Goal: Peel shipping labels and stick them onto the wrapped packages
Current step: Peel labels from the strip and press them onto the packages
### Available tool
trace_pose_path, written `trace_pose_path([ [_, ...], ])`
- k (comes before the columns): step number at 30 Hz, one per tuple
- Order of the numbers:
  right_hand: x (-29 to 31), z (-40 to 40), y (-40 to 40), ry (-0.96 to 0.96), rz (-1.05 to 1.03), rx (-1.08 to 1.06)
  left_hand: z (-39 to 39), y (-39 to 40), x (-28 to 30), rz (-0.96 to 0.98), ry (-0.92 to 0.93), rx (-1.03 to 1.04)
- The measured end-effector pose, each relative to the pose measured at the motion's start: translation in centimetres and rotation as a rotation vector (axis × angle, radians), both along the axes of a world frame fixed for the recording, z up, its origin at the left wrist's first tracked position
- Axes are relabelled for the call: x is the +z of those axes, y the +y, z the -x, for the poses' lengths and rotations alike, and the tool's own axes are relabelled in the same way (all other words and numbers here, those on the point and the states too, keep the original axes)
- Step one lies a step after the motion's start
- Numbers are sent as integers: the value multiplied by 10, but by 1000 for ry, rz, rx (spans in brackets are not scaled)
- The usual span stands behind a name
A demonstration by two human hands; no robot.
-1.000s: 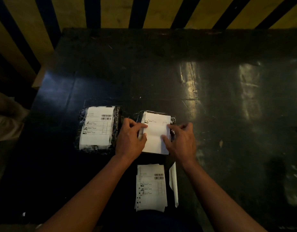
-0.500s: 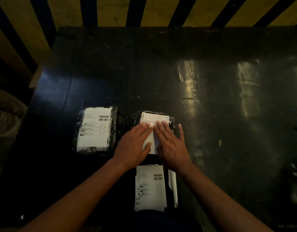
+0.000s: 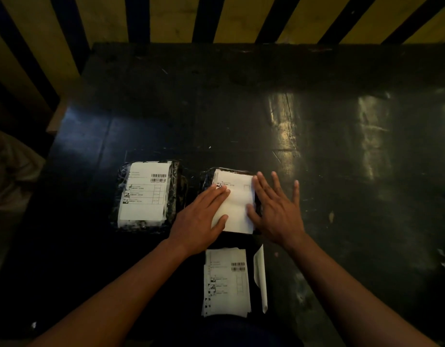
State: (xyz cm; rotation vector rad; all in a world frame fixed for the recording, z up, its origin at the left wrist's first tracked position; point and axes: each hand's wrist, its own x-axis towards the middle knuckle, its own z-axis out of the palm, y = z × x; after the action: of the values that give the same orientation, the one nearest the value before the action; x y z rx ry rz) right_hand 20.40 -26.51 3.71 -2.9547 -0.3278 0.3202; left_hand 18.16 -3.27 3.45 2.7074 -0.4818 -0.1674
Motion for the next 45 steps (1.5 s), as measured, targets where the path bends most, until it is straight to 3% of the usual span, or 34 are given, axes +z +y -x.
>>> trace_pose_path([
  [4, 1, 8, 26, -38, -33, 169, 0, 1, -2, 10, 3, -3],
  [14, 3, 29, -3, -60, 39, 13, 3, -2, -1, 4, 8, 9],
  [20, -1, 39, 38, -104, -89, 161, 4, 0, 0, -11, 11, -31],
  [24, -7, 57, 21, -111, -28, 199, 3, 2, 1, -19, 32, -29],
  [29, -7, 71, -7, -157, 38, 113, 2, 1, 1, -34, 31, -28],
  [34, -8, 79, 37, -123, -138, 132, 3, -2, 0, -26, 44, -22],
  [37, -19, 99, 49, -99, -108, 159, 3, 0, -1, -38, 45, -43],
  [41, -24, 123, 20, -92, -31, 148, 1, 4, -3, -36, 63, -54],
  [45, -23, 124, 8, -104, -84, 120, 2, 3, -7, -29, 81, -52],
])
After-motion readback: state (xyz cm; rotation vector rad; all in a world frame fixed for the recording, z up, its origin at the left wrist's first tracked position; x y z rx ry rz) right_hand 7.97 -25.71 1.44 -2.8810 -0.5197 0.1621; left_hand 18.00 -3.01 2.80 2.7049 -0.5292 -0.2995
